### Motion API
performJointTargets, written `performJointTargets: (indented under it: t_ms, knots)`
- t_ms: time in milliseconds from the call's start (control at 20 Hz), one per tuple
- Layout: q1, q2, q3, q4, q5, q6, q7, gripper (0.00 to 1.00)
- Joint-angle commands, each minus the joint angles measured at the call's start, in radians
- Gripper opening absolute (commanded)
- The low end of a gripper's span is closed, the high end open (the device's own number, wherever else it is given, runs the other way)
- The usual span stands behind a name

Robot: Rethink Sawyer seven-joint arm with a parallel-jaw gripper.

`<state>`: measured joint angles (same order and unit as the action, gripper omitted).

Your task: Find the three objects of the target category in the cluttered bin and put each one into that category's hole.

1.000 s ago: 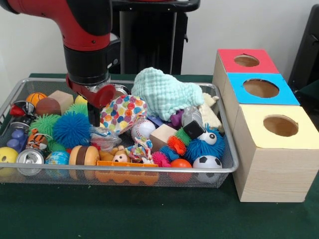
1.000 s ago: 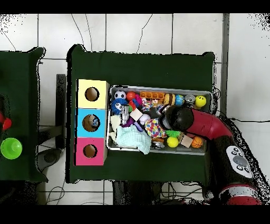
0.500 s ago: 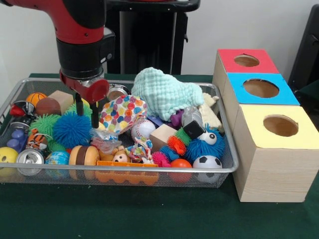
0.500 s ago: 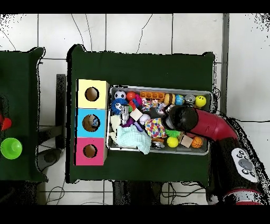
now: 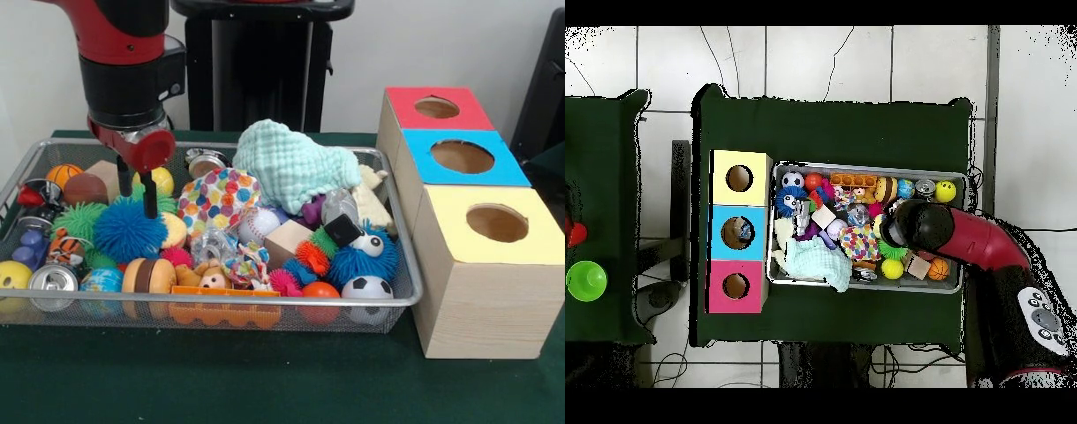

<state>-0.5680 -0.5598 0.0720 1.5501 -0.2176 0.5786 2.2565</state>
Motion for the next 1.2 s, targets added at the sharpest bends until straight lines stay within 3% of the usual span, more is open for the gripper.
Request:
performJointTargets:
  t_ms: [50, 700, 1200]
  knots:
    - [-0.02, 0.021, 0.096, 0.01, -0.057, 0.039, -0.142, 1.0]
    - [-0.024, 0.054, 0.124, 0.031, -0.05, -0.01, -0.12, 1.0]
    - [0.058, 0.077, 0.096, 0.026, -0.032, -0.041, -0.019, 1.0]
